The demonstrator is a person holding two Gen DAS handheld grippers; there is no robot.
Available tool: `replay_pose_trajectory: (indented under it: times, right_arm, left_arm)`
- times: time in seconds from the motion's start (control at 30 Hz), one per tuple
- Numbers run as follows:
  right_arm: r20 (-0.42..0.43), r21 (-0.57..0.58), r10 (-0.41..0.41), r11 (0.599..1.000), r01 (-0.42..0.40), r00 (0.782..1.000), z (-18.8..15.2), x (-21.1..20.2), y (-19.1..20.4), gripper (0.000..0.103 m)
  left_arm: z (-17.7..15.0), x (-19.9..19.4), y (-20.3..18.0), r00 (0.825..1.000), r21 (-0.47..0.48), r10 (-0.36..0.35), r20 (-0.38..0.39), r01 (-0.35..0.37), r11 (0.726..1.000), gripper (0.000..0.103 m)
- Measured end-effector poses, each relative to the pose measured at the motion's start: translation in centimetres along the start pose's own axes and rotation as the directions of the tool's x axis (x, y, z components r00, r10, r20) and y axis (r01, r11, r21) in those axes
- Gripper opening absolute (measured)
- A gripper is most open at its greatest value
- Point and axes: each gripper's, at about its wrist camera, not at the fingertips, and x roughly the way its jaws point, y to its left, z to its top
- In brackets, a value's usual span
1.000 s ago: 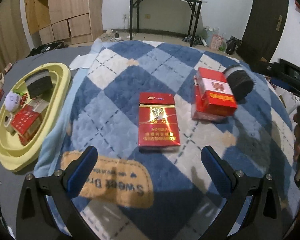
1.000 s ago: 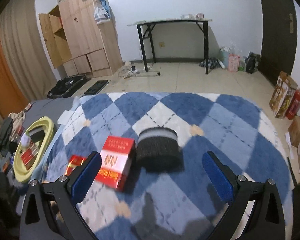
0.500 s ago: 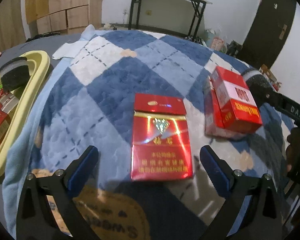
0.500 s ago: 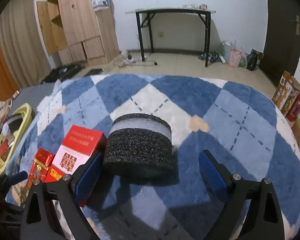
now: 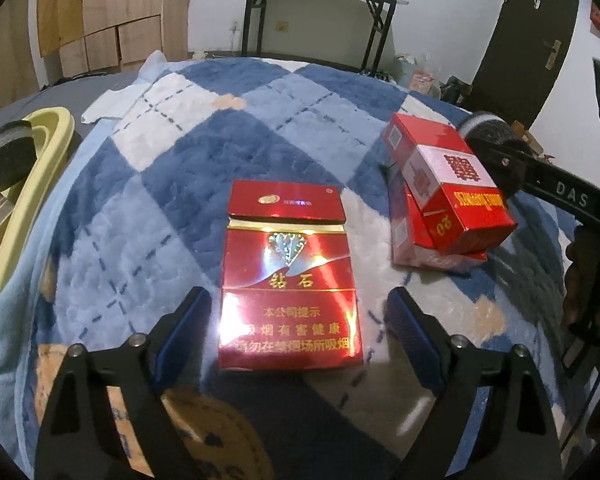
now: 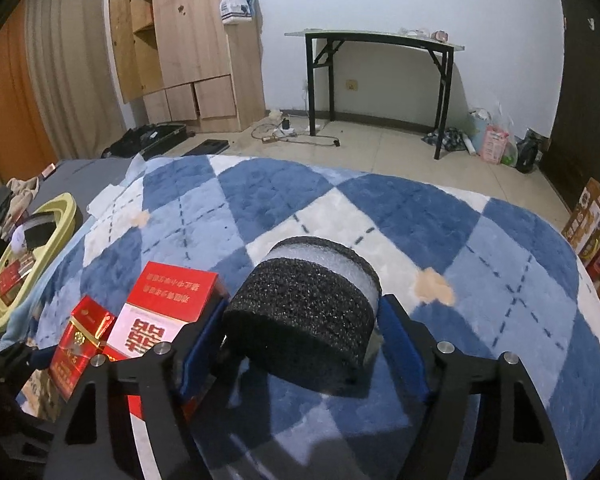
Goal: Organize rigid objects
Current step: 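Grasp the red Diamond pack with left tool while right tool grasps black foam disc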
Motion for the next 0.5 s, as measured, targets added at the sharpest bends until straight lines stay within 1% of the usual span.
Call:
replay_pose_trajectory:
  times: [0.03,0.07,0.1,0.17,0.27,0.37,0.4,0.47,0.5]
  right_arm:
    - [0.006,0.003,-0.003,1.0,0.003,1.0,-0.1,-0.2,-0.2,0.075]
    - [0.009,0.015,0.001,1.0,-0.001,1.0,-0.3,-0.4,-0.5,0.075]
    - [0.012,0.027,0.001,1.0,-0.001,1.0,-0.4,-0.8,-0.7,0.075]
    - [0.027,0.063,-0.006,0.998,0.004,1.0,-0.8,-1.8,-1.5,0.075]
    - [0.032,0.109,-0.005,0.994,0.001,0.999,-1.5,-3.3,-2.4,0.075]
    - [0.039,0.103,-0.024,0.994,0.02,0.999,-1.8,-5.3,-2.7,0.075]
    - [0.041,0.097,-0.026,0.995,0.022,0.999,-1.7,-6.0,-2.6,0.075]
    - [0.052,0.07,-0.026,0.997,0.023,0.998,-1.2,-7.6,-2.1,0.075]
    - [0.066,0.037,-0.024,0.999,0.021,0.998,-0.5,-8.6,-1.3,0.075]
  left_arm:
    - [0.1,-0.1,0.1,1.0,-0.005,0.006,0.005,-0.006,1.0,0.069]
    - [0.2,-0.1,0.3,1.0,-0.008,0.014,0.006,-0.014,1.0,0.059]
    - [0.3,-0.1,0.5,1.0,-0.016,0.018,0.005,-0.018,1.0,0.059]
    - [0.5,-0.2,0.7,1.0,-0.038,0.0,0.0,0.0,0.999,0.059]
    - [0.8,-1.0,0.7,1.0,-0.031,0.0,0.025,0.001,1.0,0.059]
    - [1.9,-3.1,0.8,0.997,-0.031,0.002,0.078,0.0,1.0,0.059]
    - [2.6,-4.3,0.9,0.994,-0.031,0.006,0.108,-0.002,1.0,0.059]
    - [4.0,-6.4,1.8,0.988,-0.041,0.008,0.152,-0.001,0.999,0.059]
    - [5.0,-7.7,2.5,0.984,-0.05,0.013,0.177,-0.004,0.999,0.059]
